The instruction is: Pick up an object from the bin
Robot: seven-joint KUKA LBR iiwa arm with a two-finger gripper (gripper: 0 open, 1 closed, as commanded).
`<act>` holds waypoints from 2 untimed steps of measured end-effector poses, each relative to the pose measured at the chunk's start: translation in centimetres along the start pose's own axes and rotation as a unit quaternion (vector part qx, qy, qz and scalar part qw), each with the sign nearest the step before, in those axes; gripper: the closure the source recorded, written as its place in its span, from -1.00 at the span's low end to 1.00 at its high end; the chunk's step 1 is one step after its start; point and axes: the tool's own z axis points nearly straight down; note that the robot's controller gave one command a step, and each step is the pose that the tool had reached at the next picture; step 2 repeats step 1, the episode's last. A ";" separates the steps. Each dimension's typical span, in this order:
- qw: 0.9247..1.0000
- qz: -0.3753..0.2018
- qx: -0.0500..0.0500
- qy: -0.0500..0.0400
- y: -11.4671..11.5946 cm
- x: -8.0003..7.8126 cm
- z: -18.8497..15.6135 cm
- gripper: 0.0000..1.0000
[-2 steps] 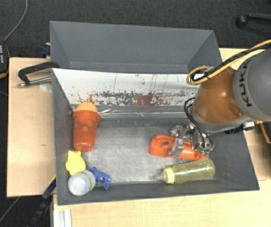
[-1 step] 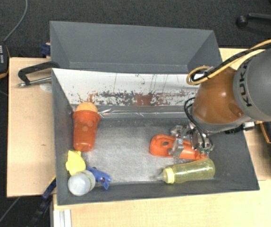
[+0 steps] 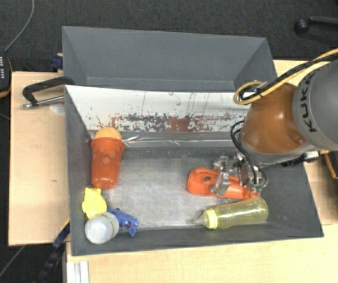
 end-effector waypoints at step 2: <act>1.000 0.000 0.000 0.002 0.0 0.1 -2.5 1.00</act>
Offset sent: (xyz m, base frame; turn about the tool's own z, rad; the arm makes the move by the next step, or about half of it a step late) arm 0.0001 -0.0001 0.0242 0.0000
